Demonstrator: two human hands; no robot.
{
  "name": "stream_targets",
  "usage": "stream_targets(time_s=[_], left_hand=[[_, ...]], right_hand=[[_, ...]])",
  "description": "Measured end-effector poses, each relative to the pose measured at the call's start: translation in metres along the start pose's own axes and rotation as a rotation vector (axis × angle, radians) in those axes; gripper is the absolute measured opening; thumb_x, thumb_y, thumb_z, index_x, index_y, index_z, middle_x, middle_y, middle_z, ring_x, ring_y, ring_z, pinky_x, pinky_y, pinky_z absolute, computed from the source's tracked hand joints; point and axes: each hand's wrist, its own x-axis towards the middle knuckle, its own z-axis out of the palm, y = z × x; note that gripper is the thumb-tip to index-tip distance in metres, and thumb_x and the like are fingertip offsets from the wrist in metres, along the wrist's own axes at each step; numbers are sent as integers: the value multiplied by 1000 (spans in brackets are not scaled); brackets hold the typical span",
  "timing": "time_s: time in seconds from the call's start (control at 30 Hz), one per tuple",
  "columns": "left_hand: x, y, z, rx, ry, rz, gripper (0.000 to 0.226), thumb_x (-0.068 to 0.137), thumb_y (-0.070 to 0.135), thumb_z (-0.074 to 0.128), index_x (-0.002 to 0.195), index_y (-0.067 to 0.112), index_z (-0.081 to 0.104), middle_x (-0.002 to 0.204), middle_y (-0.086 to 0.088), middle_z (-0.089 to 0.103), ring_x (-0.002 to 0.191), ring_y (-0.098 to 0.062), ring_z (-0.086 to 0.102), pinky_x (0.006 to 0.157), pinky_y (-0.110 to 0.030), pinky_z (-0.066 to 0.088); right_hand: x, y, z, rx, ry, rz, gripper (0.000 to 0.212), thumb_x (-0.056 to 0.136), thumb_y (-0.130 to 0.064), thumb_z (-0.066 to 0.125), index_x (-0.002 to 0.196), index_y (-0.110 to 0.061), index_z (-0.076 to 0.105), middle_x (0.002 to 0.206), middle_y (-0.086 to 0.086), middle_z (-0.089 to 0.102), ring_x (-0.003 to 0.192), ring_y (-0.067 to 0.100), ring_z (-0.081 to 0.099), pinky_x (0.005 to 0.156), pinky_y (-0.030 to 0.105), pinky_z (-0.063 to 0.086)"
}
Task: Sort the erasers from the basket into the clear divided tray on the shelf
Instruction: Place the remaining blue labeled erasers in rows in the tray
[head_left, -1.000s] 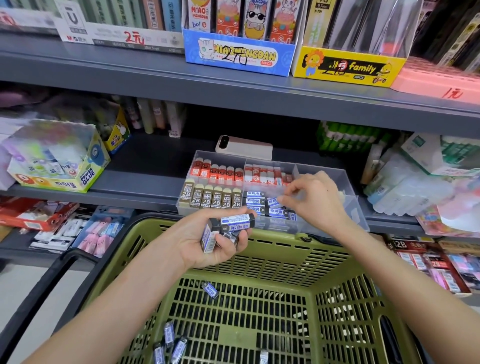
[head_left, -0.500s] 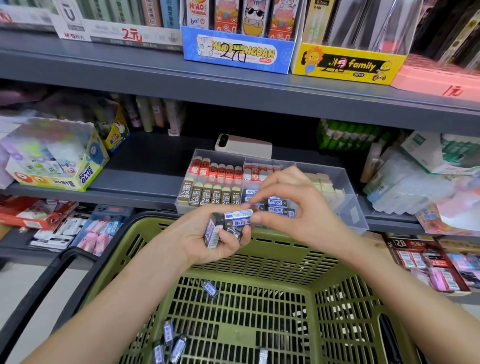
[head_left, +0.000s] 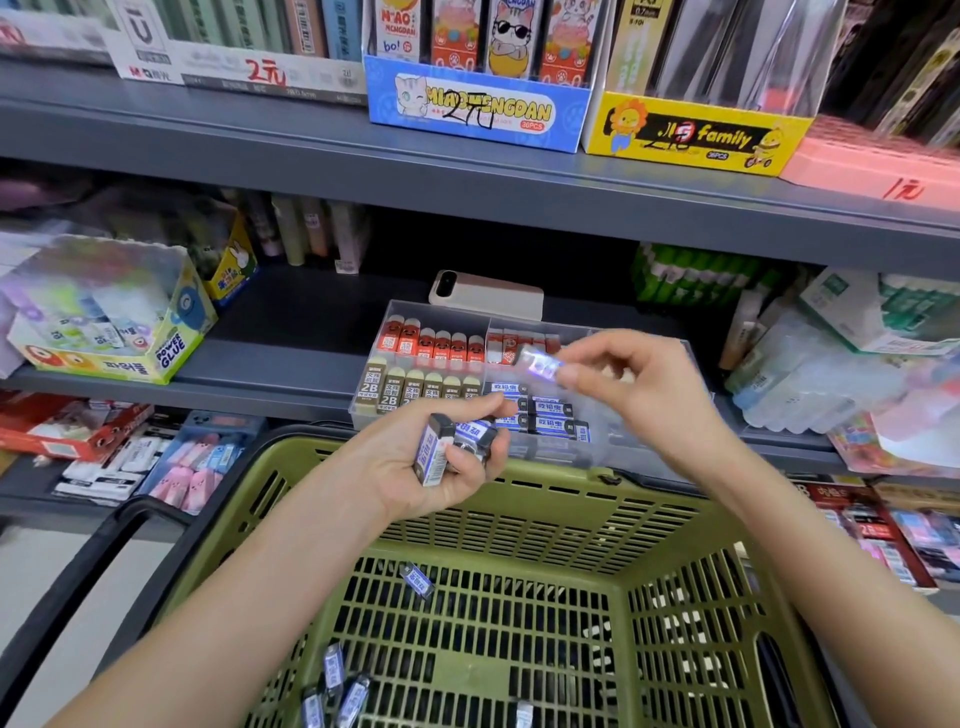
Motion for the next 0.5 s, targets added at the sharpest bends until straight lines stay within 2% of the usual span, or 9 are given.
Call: stream_targets(time_s=[0.1,0.17,0.27,0.5], left_hand=[[-4,3,-7,24,13,39,16,60,7,74,73,-3,73,72,-14,57,51,-18,58,29,-15,36],[-5,4,-11,21,20,48,14,61,7,73,71,-3,73,71,-14,57,51,-17,57,29,-14,36],[-6,3,-13,13,23,48,13,64,7,71,70,-3,73,71,-14,57,51,-17,57,30,-14,36],[-6,3,-10,13,2,37,15,60,5,74,73,-3,73,72,-15,57,51,-18,58,29,-15,36]], right_hand=[[19,23,-11,-418,28,101,2,80,-23,72,78,-23,74,63,-25,56,74,6,48,71,21,33],[25,33,-8,-614,4,82,6,80,-27,72,79,-22,76,66,-22,59,78,14,46,73,26,29],[31,39,1,-738,-25,40,9,79,-33,72,81,-26,77,80,-6,73,85,21,55,77,29,33],[35,49,11,-896,19,-53,8,79,-40,70,83,-35,76,83,-1,69,86,26,53,71,31,26]])
